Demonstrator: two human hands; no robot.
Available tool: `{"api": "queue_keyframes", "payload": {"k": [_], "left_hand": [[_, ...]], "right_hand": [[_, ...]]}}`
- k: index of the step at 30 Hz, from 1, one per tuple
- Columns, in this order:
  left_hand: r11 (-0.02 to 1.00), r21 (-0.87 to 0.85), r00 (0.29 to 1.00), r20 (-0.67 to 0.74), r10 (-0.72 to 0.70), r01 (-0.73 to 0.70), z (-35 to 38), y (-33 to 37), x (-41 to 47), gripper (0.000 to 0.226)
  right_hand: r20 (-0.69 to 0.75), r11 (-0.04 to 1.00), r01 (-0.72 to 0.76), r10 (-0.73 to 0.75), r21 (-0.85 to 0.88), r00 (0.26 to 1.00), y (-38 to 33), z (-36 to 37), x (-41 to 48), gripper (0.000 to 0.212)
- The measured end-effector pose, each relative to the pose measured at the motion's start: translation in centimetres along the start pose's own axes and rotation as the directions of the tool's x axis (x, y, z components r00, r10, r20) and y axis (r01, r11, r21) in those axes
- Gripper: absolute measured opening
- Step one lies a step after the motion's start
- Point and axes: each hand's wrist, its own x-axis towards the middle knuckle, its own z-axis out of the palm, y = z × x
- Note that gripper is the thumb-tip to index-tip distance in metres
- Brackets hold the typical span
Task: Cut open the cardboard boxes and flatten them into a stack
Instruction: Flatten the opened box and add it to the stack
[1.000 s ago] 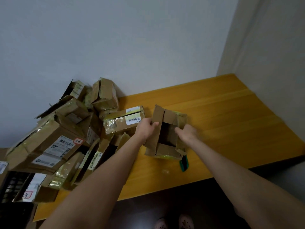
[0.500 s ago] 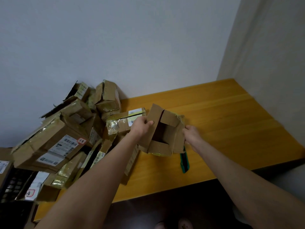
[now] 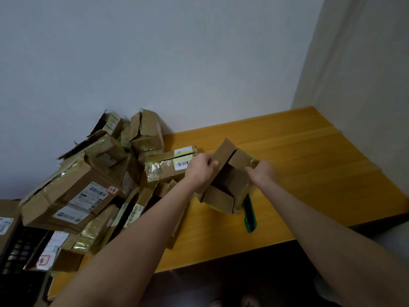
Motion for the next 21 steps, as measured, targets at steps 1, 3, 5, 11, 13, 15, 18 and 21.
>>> {"api": "queue_keyframes", "payload": {"k": [1,3,5,11,13,15,18,21], "left_hand": [[1.000,-0.001,1.000,-0.003,0.002,-0.002,0.0,0.0,-0.1,0.027],[1.000,-0.007,1.000,-0.014,0.009,-0.009,0.0,0.0,-0.2,0.028],[1.000,-0.020,0.999,-0.026,0.022,-0.023,-0.1,0.1,-0.1,0.030],[0.999,-0.045,1.000,-0.012,-0.002,0.001,-0.7,-0.3,0.6,0.030],[0.994,-0.096,0.998,-0.036,-0.050,0.046,-1.0,-0.9,0.8,0.027],[0.982,-0.154,0.990,-0.071,-0.118,0.106,-1.6,-1.9,0.9,0.025],[0.973,-0.184,0.989,-0.026,-0.146,0.139,-2.0,-2.8,0.8,0.027],[0.954,-0.252,0.986,-0.008,-0.167,0.160,-2.1,-2.5,0.8,0.029]], "right_hand": [[-0.018,0.998,0.020,-0.022,-0.067,1.000,0.0,-0.2,0.2,0.028],[-0.061,0.988,0.039,-0.049,-0.150,0.997,0.2,-0.3,0.7,0.024],[-0.088,0.981,0.050,-0.067,-0.189,0.994,0.2,-0.4,0.9,0.032],[-0.064,0.979,0.102,-0.115,-0.179,0.991,0.3,-0.8,0.5,0.035],[-0.028,0.986,0.131,-0.134,-0.102,0.991,0.1,-1.2,0.2,0.025],[-0.030,0.985,0.159,-0.158,0.062,0.987,-0.2,-1.8,0.1,0.029],[0.027,0.977,0.096,-0.103,0.192,0.994,-0.2,-2.2,0.0,0.039],[0.074,0.946,-0.008,-0.017,0.325,0.997,0.8,-2.3,0.5,0.044]]}}
